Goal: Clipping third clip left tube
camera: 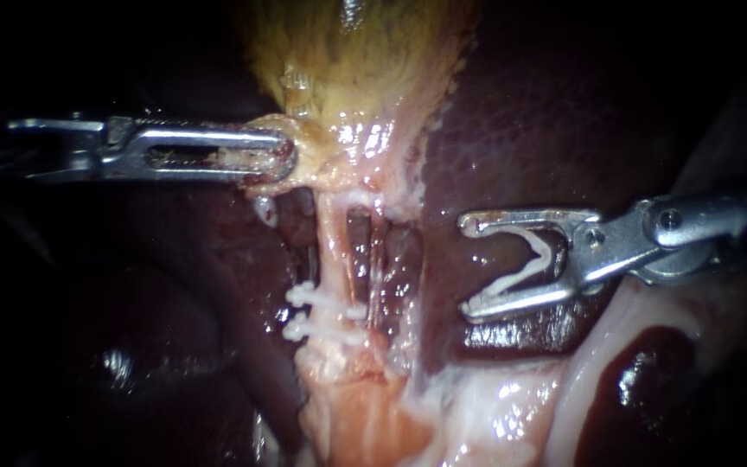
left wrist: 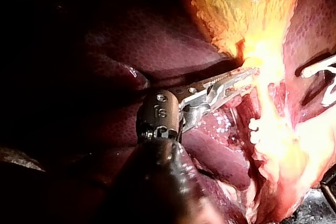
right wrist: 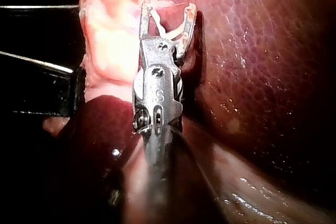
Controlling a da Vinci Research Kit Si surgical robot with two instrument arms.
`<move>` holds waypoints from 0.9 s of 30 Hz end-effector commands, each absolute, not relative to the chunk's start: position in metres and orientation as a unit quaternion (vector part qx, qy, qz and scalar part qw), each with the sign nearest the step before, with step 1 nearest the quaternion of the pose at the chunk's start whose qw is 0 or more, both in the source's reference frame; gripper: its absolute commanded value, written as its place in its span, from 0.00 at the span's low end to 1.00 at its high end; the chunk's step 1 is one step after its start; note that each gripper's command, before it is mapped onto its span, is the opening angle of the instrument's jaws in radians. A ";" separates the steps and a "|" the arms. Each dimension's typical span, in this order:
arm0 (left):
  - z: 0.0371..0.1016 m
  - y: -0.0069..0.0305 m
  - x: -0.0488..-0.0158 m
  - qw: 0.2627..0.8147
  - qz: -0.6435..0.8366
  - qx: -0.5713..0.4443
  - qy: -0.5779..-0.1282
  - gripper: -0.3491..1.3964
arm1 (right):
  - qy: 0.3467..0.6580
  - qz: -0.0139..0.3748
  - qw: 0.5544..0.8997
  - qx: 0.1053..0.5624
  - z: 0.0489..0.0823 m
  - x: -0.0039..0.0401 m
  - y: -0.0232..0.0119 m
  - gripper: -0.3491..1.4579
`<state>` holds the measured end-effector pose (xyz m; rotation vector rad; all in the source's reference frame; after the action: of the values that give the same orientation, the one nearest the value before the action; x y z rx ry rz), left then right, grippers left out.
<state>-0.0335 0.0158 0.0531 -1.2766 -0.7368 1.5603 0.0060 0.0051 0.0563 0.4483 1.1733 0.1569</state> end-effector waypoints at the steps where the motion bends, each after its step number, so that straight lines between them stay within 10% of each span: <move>1: 0.0523 0.0161 -0.0329 0.477 0.637 -0.523 -0.305 0.00 | 0.548 0.073 0.806 0.210 0.0562 0.0060 0.0052 0.47; 27: 0.0469 0.0172 -0.0290 0.482 0.628 -0.532 -0.300 0.00 | 0.570 0.174 0.745 0.299 0.0562 0.0195 0.0057 0.47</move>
<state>-0.0290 0.0172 0.0469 -1.2977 -0.7314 1.5301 0.0196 0.0058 0.0567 0.6539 1.2472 0.3859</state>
